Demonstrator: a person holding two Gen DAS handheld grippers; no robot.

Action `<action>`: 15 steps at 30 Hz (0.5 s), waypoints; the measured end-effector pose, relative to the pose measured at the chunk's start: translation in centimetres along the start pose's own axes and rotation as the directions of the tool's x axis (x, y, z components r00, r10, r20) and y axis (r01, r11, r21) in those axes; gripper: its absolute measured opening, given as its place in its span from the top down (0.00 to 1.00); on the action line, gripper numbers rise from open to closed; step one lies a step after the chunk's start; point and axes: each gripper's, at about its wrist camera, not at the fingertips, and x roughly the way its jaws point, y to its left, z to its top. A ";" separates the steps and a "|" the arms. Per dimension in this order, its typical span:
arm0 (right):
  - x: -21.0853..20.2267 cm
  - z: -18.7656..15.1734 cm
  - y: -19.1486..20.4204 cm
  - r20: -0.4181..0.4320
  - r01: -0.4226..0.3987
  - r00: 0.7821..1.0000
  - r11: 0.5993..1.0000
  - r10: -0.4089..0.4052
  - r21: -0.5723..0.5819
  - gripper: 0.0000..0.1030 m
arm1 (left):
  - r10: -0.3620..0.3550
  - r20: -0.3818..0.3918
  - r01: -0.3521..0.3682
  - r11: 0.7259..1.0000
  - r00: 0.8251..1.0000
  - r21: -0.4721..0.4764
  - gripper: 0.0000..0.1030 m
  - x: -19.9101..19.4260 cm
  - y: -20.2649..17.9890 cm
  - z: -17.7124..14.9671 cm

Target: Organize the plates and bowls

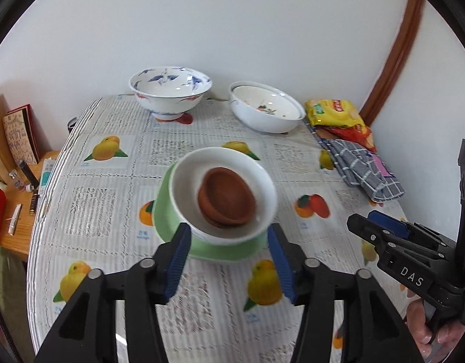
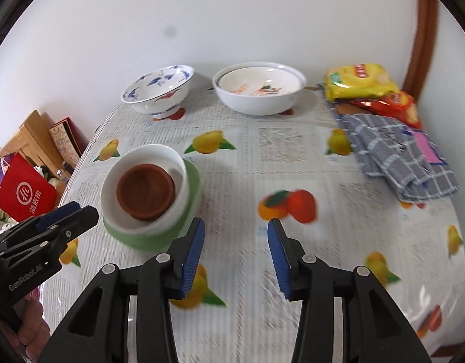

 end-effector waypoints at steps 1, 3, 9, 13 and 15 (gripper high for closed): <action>-0.7 -0.4 -0.3 0.005 0.013 1.000 1.000 -0.013 0.002 0.58 | -0.003 0.008 0.003 1.000 1.000 0.006 0.46 -0.5 -0.4 -0.4; -2.0 -1.3 -1.0 0.010 0.037 0.999 0.999 -0.037 0.008 0.58 | -0.011 0.027 0.011 1.000 1.000 0.021 0.38 -1.7 -1.6 -1.1; -6.0 -4.0 -3.5 0.058 0.034 0.998 0.996 -0.039 0.077 0.38 | -0.018 0.098 0.014 0.999 0.995 0.042 0.27 -5.1 -4.7 -3.5; -8.3 -5.5 -4.3 0.086 0.042 0.995 0.995 -0.049 0.087 0.23 | -0.008 0.113 0.004 0.999 0.994 0.040 0.23 -6.7 -5.7 -4.7; -9.5 -6.3 -4.3 0.104 0.070 0.992 0.995 -0.077 0.073 0.18 | -0.008 0.110 0.004 0.999 0.994 0.035 0.22 -7.4 -6.3 -5.3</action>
